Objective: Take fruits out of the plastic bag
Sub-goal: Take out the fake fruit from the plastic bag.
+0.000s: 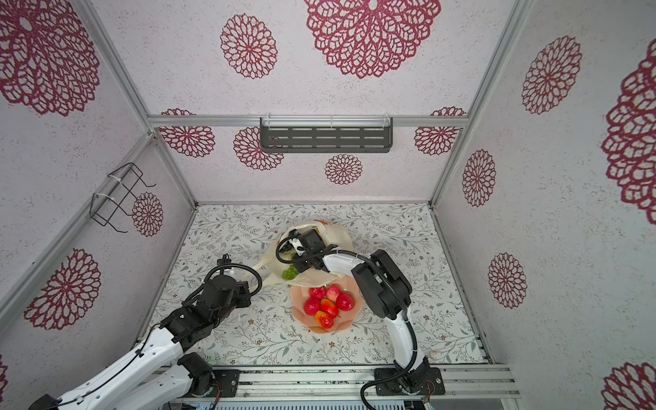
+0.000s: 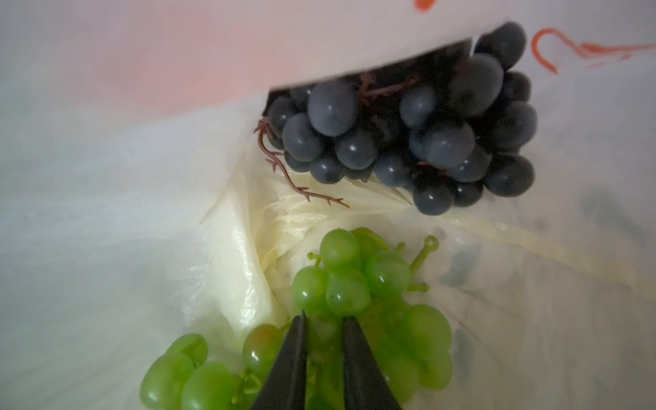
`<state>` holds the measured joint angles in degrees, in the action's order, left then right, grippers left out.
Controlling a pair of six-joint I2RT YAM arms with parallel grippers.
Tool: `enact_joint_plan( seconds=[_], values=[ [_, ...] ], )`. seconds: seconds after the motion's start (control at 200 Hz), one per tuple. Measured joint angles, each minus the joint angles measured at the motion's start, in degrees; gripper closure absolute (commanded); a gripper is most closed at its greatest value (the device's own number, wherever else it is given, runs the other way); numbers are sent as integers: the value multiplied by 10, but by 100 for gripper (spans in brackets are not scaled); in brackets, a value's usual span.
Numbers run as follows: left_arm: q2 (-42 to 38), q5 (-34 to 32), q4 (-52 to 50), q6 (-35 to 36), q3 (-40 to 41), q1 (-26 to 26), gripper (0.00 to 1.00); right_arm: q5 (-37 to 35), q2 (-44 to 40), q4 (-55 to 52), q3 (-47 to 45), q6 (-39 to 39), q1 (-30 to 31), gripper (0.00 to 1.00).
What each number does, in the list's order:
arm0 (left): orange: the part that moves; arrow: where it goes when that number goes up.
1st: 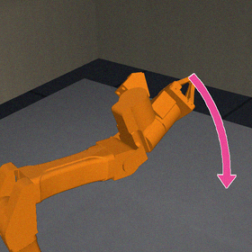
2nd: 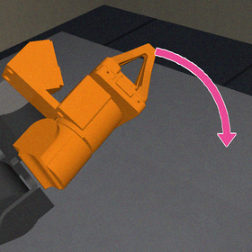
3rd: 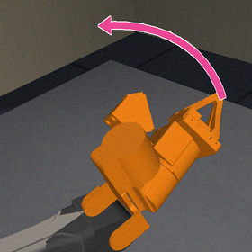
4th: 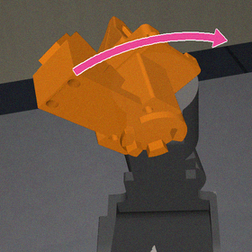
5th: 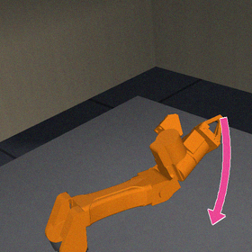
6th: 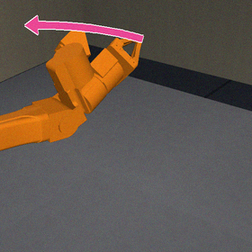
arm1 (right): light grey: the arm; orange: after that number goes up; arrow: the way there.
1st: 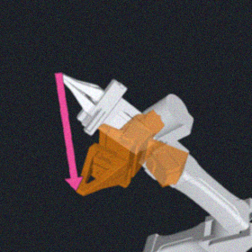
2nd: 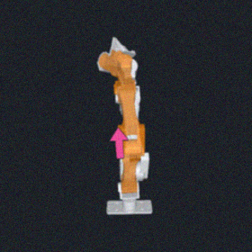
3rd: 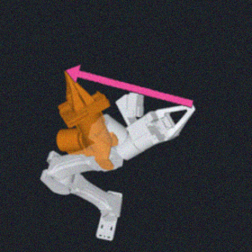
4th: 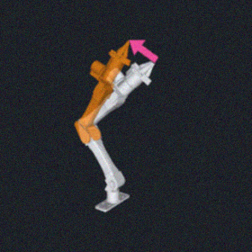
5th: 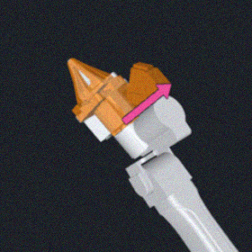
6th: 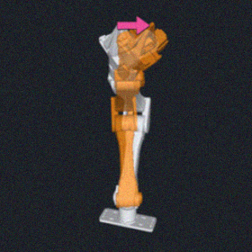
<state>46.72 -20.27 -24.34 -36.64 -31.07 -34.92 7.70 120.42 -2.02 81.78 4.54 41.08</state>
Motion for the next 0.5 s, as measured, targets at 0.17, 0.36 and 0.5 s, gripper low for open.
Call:
enact_joint_plan(
  seconds=[0.17, 0.36, 0.5],
  values=[
    [2, -1, 0, 0, 0, 0, 98, 6, -1, 3, 0, 9, 0, 85],
    [3, -2, 0, 0, 0, 0, 98, 19, -21, 8, -4, 26, 0, 85],
    [3, -3, 1, 0, 0, 0, 97, 23, -63, 15, -18, 31, 0, 85]
  ],
)
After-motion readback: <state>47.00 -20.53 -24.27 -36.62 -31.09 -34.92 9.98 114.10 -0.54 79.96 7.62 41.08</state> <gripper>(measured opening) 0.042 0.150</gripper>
